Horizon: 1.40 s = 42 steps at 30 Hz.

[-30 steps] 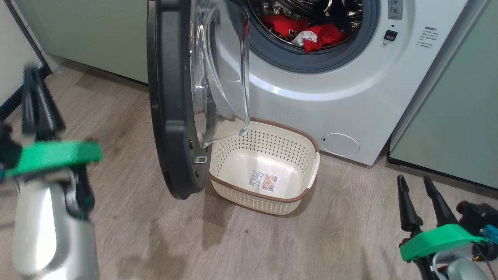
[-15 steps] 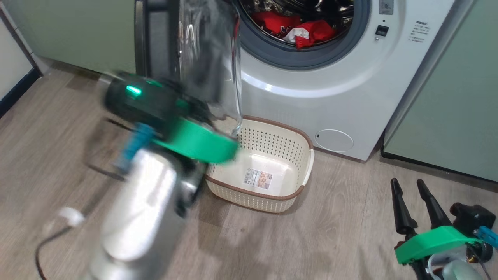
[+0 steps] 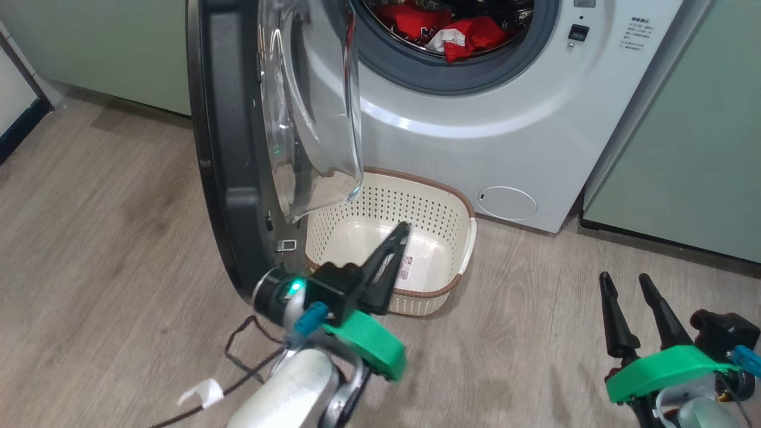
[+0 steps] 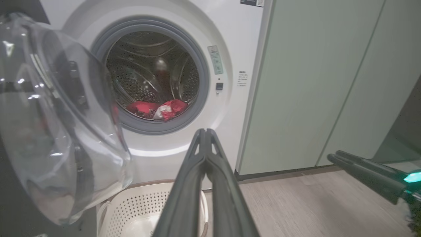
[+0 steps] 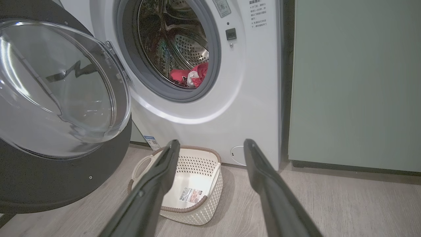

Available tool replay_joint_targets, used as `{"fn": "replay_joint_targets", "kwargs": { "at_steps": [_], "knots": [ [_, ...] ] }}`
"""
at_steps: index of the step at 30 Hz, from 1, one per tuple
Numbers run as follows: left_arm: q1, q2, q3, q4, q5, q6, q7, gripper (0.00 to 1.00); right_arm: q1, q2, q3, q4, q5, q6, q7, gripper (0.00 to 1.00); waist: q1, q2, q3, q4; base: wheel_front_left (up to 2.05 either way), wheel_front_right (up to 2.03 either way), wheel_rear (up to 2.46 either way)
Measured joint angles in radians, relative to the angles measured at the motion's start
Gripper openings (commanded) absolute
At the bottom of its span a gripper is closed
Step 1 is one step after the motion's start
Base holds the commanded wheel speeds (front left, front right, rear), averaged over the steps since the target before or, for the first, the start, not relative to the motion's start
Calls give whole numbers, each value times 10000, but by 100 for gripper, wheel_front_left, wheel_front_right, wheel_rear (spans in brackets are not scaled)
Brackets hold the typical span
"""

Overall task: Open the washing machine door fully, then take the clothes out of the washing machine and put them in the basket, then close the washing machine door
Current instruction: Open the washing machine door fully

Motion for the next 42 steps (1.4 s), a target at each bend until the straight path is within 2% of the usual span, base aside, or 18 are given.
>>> {"fn": "replay_joint_targets", "kwargs": {
  "at_steps": [7,14,31,40,42],
  "knots": [
    [2,4,1060,1597,-355,382,-537,0,-5,-48,-4,4,0,0,0,100,0,0,131,17,0,0,0],
    [-1,79,2044,2178,-374,537,-573,0,-5,-50,-58,33,0,0,0,100,0,0,219,219,0,0,0],
    [214,165,3850,2546,-111,426,-585,0,-11,-50,13,50,2,0,0,100,0,0,263,1290,0,0,0],
    [-577,426,5060,3703,46,232,-614,0,-115,-255,265,59,2,0,0,100,0,0,719,1627,0,0,0],
    [-926,454,5421,3919,35,77,-614,0,-159,-290,280,59,2,0,0,100,0,0,850,1657,0,0,0]
  ]
}}
